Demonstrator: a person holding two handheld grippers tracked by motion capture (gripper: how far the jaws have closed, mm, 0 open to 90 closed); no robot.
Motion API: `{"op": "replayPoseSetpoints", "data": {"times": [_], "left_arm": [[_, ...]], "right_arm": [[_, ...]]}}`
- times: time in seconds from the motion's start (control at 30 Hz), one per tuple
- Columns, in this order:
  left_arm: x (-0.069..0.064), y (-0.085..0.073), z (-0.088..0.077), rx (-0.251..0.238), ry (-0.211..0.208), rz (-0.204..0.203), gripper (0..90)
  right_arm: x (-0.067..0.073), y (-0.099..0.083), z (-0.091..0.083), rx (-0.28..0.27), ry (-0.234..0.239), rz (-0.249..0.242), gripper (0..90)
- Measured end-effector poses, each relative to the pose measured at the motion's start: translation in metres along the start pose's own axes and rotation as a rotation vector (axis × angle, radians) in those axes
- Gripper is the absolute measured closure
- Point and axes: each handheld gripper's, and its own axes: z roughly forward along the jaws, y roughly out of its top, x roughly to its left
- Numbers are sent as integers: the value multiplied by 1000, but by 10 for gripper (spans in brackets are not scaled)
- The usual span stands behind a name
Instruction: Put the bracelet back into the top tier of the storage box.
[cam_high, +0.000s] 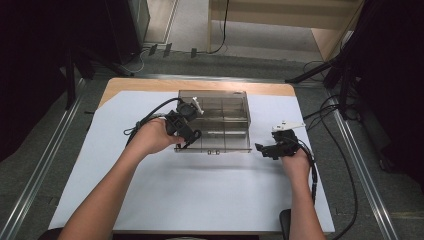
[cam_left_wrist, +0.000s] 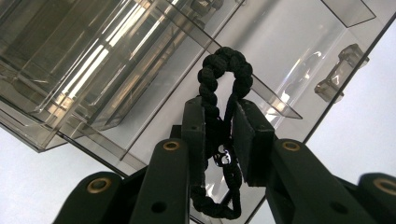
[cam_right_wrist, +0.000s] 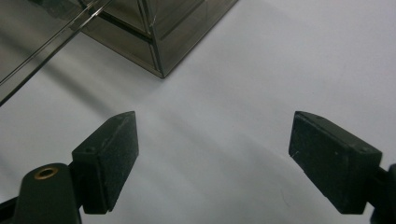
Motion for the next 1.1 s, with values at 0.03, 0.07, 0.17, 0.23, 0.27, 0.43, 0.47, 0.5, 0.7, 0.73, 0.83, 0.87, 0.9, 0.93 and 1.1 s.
{"op": "replayPoseSetpoints", "data": {"times": [0.03,0.07,0.17,0.23,0.27,0.43,0.47,0.5,0.7,0.73,0.83,0.87,0.9,0.93,1.1], "left_arm": [[0,0,1,10,1,2,755],[0,0,2,19,1,4,741],[1,0,4,26,14,6,722],[2,0,4,21,15,5,695],[2,1,3,10,13,-4,674],[2,0,1,12,-1,-3,596],[2,0,1,12,-1,-3,587],[2,0,1,10,-4,-9,587],[0,-2,-9,-23,-4,-20,480],[1,-1,-11,-22,-4,-19,478],[1,-2,-14,-37,-3,-23,473],[1,-2,-16,-34,-1,-23,462],[1,-2,-19,-47,8,-18,460],[1,-1,-22,-57,11,-19,459],[3,4,-32,-97,19,-23,594]], "right_arm": [[0,0,0,-1,1,-1,168],[0,0,0,0,0,-2,168],[0,0,0,1,-1,-3,168],[0,0,0,1,1,3,168],[0,0,0,1,0,1,168],[0,0,0,0,0,-4,168],[0,0,0,0,0,-4,168],[0,0,0,1,-1,-2,168],[0,0,0,1,-1,-5,168],[0,0,0,1,0,-4,168],[0,0,0,1,1,-2,168],[0,0,0,1,-1,-2,168],[0,0,0,0,-1,-2,168],[0,0,0,1,-1,-2,168],[1,0,0,1,0,-3,168]]}}
